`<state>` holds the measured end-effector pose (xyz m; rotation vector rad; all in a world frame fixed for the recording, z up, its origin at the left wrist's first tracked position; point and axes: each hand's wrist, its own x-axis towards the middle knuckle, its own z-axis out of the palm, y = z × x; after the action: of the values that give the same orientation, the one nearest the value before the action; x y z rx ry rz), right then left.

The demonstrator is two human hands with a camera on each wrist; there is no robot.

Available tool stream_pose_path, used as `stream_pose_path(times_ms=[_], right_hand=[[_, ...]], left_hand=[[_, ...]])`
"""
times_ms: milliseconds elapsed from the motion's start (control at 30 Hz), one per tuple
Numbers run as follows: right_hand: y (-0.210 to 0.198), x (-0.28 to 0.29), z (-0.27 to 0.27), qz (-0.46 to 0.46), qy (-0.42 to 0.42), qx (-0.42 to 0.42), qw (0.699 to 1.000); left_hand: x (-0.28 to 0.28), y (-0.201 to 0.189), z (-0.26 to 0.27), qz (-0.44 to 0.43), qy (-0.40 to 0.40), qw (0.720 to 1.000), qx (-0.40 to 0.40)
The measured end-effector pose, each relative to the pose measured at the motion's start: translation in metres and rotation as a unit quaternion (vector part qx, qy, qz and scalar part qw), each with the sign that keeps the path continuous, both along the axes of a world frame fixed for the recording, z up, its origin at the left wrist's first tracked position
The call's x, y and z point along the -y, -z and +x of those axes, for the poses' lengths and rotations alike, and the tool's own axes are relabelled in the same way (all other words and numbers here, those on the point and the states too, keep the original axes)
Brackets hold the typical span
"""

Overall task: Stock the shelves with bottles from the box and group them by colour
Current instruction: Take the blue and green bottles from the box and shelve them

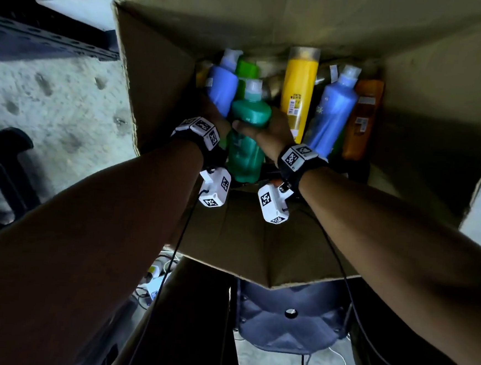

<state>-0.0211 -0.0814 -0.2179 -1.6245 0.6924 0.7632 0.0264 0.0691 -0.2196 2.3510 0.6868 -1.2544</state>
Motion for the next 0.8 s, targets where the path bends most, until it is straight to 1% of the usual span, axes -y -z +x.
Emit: stream_pose_path(times_ms=[33,67,133,167,233,300,433,500,567,633,667,800], right_hand=[[0.0,-0.002,-0.002,-0.012,0.007,0.005,1.0],[0.001,-0.004,-0.003,-0.019,0.02,0.009,1.0],[0.001,-0.005,-0.003,-0.005,0.045,0.005,0.999],[0.0,-0.005,-0.003,0.012,0.061,-0.002,0.998],[-0.002,0.0,-0.001,0.027,0.086,-0.013,0.996],[-0.008,0.009,0.0,0.014,0.088,-0.014,0.996],[-0.024,0.035,-0.001,-0.026,0.068,-0.024,0.997],[-0.036,0.049,-0.004,-0.022,0.044,-0.034,0.998],[-0.052,0.061,-0.007,-0.014,0.017,-0.041,0.999],[-0.068,0.072,-0.012,-0.007,0.007,-0.04,0.999],[-0.076,0.075,-0.014,-0.001,0.016,-0.041,0.999],[-0.117,0.082,-0.024,0.023,0.093,-0.057,0.994]], left_hand=[[-0.004,-0.002,0.001,0.004,0.025,1.0,-0.009],[-0.006,-0.004,0.003,0.006,0.043,0.999,0.001],[-0.004,-0.016,0.005,-0.006,0.035,0.999,-0.007],[-0.004,-0.017,0.005,-0.015,0.052,0.998,-0.022],[-0.004,-0.017,0.0,-0.048,-0.007,0.997,-0.054],[-0.001,-0.025,-0.006,-0.067,-0.069,0.993,-0.062],[0.01,-0.048,-0.016,-0.083,-0.131,0.986,-0.061],[0.022,-0.06,-0.024,-0.093,-0.169,0.981,-0.023],[0.033,-0.082,-0.031,-0.117,-0.216,0.969,0.028],[0.039,-0.103,-0.039,-0.15,-0.236,0.959,0.046],[0.041,-0.116,-0.041,-0.161,-0.237,0.957,0.046],[0.043,-0.153,-0.054,-0.156,-0.242,0.958,-0.006]])
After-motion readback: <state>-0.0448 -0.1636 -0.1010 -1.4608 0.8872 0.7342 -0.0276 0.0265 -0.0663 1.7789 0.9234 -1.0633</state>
